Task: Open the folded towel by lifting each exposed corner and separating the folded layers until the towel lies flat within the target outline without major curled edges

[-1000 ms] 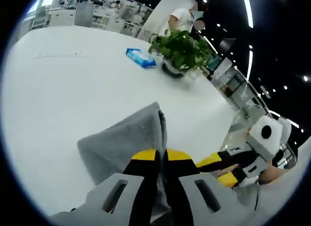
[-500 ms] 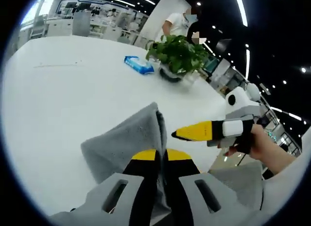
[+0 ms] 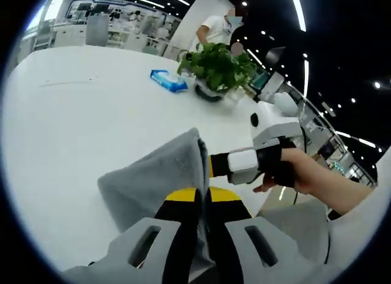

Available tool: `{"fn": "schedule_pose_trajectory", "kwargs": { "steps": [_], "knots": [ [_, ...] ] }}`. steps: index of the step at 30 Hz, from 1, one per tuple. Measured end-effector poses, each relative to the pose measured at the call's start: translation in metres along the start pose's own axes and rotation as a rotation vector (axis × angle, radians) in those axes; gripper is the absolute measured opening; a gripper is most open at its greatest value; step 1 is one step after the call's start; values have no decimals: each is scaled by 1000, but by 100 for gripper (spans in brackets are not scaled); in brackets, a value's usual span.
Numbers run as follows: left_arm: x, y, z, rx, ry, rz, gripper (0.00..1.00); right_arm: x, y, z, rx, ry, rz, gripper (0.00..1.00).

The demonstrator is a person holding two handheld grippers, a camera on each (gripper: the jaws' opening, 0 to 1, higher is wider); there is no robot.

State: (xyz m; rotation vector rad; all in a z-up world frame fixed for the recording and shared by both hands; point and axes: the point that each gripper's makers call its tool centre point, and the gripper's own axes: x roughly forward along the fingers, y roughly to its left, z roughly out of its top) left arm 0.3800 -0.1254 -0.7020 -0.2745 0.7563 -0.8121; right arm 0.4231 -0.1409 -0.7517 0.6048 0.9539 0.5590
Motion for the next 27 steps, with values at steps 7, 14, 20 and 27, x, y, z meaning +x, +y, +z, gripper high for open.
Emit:
{"fn": "schedule_pose_trajectory", "kwargs": {
  "steps": [7, 14, 20, 27],
  "knots": [
    [0, -3, -2, 14, 4, -12, 3, 9, -8, 5, -52, -16, -61, 0],
    [-6, 0, 0, -16, -22, -14, 3, -4, 2, 22, -126, -97, -22, 0],
    [-9, 3, 1, -7, -33, -2, 3, -21, 2, 6, 130, 10, 11, 49],
    [-8, 2, -1, 35, -26, 8, 3, -10, 21, -3, 96, 46, 53, 26]
  ]
}}
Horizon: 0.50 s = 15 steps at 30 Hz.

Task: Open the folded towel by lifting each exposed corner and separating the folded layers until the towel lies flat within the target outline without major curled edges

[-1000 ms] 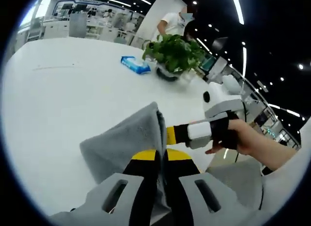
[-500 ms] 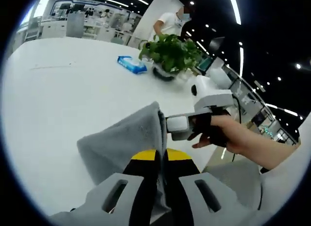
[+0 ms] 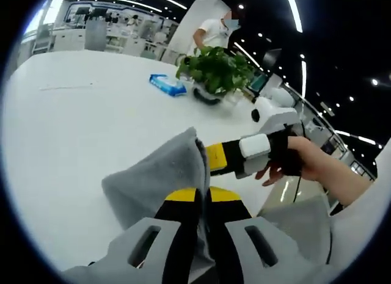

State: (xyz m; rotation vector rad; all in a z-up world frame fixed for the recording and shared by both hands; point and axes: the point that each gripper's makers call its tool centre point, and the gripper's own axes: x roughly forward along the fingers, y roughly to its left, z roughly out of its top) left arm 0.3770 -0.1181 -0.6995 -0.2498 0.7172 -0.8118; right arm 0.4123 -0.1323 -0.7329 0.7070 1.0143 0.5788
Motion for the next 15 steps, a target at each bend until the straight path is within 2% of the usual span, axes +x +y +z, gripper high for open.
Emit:
{"fn": "schedule_pose_trajectory", "kwargs": {
  "steps": [4, 9, 13, 15],
  "knots": [
    [-4, 1, 1, 11, -6, -8, 3, 8, 0, 5, -5, -11, -5, 25],
    [-6, -3, 2, 54, -10, -31, 3, 14, 8, 11, 31, -13, 34, 17],
    [-2, -5, -1, 67, 2, -43, 3, 17, 17, 9, 29, 7, 73, 0],
    [-2, -5, 0, 75, -3, -41, 3, 17, 16, 11, -16, 0, 53, 0]
  ]
}}
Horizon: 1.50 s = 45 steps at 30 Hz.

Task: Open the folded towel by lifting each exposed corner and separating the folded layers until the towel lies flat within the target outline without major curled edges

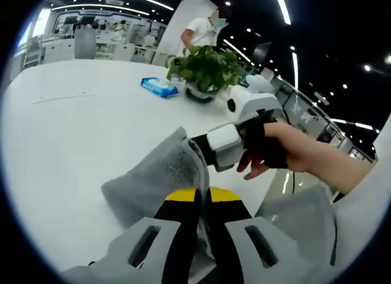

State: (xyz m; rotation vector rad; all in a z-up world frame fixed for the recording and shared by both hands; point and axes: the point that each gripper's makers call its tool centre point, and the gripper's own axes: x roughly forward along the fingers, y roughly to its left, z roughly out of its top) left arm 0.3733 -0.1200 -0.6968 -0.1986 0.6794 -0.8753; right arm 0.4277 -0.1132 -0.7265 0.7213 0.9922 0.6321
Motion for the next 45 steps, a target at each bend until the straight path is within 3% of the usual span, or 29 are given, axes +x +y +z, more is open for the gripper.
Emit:
{"fn": "schedule_pose_trajectory", "kwargs": {
  "steps": [6, 10, 13, 17, 19, 20, 21, 23, 26, 31, 36, 39, 45],
  "knots": [
    [-2, 1, 1, -14, -12, 3, 3, -1, 2, 2, -71, -4, 4, 0],
    [-3, 1, 1, -13, -20, -3, 3, 4, 1, 1, 18, 8, 11, 31],
    [-4, 3, 0, -10, -19, 1, 3, 2, 19, 9, 136, -20, 111, 35],
    [-4, 1, 0, -7, -19, 0, 3, 5, 24, 10, 134, -1, 116, 46],
    [-2, 0, 0, 11, -16, 4, 3, 7, 25, 7, 146, 14, 114, 42],
    [-1, -1, 0, 19, -12, 4, 3, 9, 26, 4, 135, 24, 111, 35],
    [0, -2, -1, 24, -6, 2, 3, 9, 25, 1, 121, 34, 101, 22],
    [-1, -3, 0, 32, -10, 0, 4, 9, 12, -5, -2, 58, 27, 4],
    [-1, -2, -3, 41, -3, 6, 4, 10, 12, -5, -1, 48, 24, 3],
    [-3, 1, 0, 1, -22, 6, 5, 6, 12, 3, -73, 10, -8, 2],
    [-12, 4, 4, -11, -58, 11, 9, 3, 29, 7, -148, -24, 32, 1],
    [-22, 10, 8, -55, -105, 28, 18, 2, 32, 7, -257, -50, 4, 1],
    [-53, 41, 10, -224, -160, 120, 19, 0, 35, 3, -512, -87, -82, 1]
  ]
}}
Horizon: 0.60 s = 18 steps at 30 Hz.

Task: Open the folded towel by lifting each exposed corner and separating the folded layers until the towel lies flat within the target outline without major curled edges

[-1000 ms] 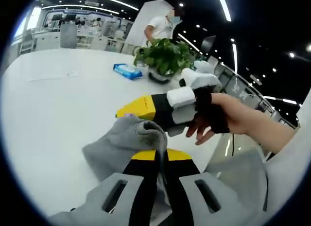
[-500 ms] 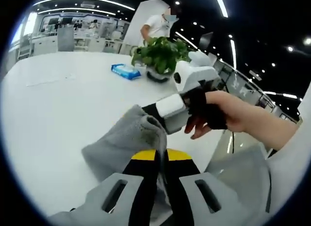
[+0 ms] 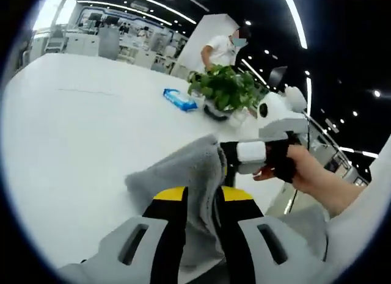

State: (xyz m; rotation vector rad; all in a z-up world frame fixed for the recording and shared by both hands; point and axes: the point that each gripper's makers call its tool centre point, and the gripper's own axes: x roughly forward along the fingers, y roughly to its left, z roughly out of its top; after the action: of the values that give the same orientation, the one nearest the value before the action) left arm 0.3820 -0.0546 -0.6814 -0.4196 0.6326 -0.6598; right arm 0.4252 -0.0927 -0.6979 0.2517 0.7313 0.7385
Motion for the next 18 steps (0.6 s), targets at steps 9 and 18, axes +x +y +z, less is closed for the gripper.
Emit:
{"fn": "schedule_pose_trajectory", "kwargs": {
  "steps": [9, 18],
  "knots": [
    [0, 18, 15, -97, -6, 40, 19, 0, 26, 0, -473, -26, -81, 1],
    [3, 16, 21, -267, 9, -13, 24, 2, 29, -7, -794, -3, -159, 1]
  ]
}}
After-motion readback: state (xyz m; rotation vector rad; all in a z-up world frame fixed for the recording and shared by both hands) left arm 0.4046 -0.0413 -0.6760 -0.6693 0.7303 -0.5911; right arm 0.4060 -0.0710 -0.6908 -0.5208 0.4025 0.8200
